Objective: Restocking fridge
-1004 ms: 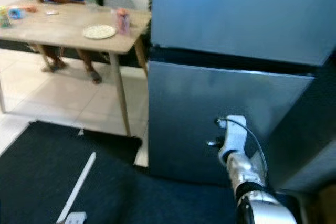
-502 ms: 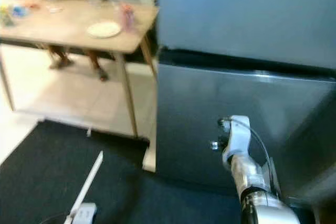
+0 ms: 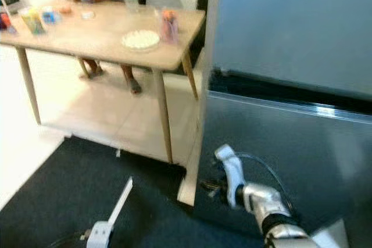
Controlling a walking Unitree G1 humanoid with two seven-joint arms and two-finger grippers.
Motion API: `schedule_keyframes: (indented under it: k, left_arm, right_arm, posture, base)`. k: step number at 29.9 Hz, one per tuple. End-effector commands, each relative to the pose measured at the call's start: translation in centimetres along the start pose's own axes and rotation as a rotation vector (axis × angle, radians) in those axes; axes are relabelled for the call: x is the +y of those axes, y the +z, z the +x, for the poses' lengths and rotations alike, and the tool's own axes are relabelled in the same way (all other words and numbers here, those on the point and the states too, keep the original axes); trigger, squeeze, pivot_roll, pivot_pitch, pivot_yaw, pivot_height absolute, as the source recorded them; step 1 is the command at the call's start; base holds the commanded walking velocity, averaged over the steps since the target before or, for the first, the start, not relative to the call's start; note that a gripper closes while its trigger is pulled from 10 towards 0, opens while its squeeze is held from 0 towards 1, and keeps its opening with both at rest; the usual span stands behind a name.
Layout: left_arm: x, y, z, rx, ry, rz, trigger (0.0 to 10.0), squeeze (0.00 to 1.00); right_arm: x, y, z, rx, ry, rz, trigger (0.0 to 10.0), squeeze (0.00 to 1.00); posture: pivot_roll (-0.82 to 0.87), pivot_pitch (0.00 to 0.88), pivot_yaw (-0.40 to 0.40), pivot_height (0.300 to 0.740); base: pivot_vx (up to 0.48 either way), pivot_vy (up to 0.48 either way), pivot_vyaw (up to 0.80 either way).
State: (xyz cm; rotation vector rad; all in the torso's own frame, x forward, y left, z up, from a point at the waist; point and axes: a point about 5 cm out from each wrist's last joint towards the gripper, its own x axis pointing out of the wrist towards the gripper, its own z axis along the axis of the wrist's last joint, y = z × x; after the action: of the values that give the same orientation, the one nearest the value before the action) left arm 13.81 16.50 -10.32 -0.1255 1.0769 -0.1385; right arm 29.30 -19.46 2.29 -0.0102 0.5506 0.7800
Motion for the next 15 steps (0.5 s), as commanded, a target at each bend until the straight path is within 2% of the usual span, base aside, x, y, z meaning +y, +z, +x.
schedule_keyframes:
  k: [1,8,15]
  left_arm:
    - [0.2,-1.2,-0.2,0.039,0.025,-0.023,10.0,0.00]
    - [0.1,-1.2,-0.2,0.039,0.014,-0.027,10.0,0.00]
    - [0.1,-1.2,-0.2,0.040,0.012,-0.028,10.0,0.00]
  right_arm:
    - [0.0,0.0,0.2,0.009,-0.035,-0.027,10.0,0.00]
    - [-0.7,0.7,-0.1,-0.007,-0.088,-0.051,10.0,0.00]
    - [-2.0,2.3,-0.5,-0.051,-0.250,-0.106,10.0,0.00]
  posture:
    - [-0.02,0.000,0.002,0.740]
    - [-0.02,0.000,0.002,0.740]
    - [-0.02,0.000,0.002,0.740]
  base:
    - [0.000,0.000,0.00]
    - [0.000,0.000,0.00]
    - [0.000,0.000,0.00]
